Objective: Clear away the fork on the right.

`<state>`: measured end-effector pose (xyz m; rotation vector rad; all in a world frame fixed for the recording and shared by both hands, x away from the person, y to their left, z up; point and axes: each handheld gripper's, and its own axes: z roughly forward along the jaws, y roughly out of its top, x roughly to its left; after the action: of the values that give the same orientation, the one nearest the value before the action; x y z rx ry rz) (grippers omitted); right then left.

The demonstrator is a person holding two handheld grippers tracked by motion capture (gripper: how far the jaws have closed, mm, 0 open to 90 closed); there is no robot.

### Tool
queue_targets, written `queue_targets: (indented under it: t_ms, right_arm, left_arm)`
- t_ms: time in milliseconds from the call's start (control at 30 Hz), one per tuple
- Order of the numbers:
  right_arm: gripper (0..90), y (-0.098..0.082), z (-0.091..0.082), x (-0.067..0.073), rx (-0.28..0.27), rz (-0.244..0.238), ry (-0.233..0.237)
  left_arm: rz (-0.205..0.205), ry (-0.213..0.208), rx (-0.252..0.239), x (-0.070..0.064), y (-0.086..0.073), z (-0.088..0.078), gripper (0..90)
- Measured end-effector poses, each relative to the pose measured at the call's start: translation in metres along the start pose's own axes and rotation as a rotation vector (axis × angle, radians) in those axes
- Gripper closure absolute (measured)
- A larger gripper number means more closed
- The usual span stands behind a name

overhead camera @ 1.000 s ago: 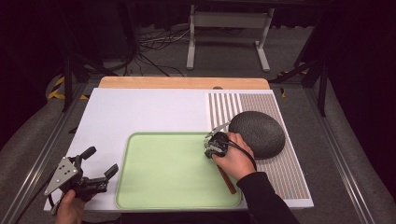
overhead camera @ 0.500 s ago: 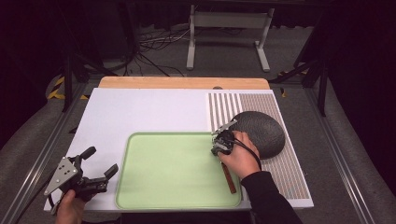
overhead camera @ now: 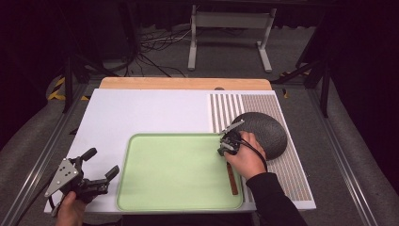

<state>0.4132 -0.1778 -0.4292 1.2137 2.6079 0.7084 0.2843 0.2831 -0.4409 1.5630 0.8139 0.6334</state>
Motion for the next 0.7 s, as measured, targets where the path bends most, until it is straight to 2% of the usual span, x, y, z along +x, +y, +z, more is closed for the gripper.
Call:
queue_targets:
  t_ms: [700]
  right_arm:
    - [90.0, -0.0053, -0.0052, -0.0058, -0.016, 0.05, -0.026]
  left_arm:
    - [0.001, 0.001, -0.002, -0.0001, 0.0, 0.0006, 0.0]
